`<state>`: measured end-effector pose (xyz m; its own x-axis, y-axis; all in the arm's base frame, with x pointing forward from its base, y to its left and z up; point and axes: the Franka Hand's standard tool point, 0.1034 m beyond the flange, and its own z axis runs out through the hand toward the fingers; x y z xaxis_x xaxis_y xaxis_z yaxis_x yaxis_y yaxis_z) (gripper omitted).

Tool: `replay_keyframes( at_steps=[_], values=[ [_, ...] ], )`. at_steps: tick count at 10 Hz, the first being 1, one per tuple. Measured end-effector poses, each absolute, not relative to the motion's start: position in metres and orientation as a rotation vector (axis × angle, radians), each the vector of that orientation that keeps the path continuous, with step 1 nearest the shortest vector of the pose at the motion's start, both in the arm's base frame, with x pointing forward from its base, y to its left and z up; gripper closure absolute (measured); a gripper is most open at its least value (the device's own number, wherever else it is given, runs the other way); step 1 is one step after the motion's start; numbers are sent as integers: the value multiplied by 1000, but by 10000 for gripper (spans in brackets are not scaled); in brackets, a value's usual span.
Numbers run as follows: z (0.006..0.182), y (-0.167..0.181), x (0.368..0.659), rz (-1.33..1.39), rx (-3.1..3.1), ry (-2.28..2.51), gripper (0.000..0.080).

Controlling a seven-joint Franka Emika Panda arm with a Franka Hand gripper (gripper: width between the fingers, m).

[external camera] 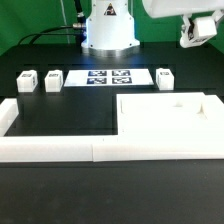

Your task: Assemble square table

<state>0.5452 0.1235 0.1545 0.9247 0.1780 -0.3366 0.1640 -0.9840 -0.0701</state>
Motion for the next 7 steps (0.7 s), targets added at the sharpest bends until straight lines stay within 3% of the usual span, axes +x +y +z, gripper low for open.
replay_keyframes(
  at_steps=[1,3,7],
  values=[
    [155,127,565,298,-3073,-306,509],
    [153,126,559,148,-3079,-301,509],
    [150,129,578,-324,-3040,-294,509]
  ],
)
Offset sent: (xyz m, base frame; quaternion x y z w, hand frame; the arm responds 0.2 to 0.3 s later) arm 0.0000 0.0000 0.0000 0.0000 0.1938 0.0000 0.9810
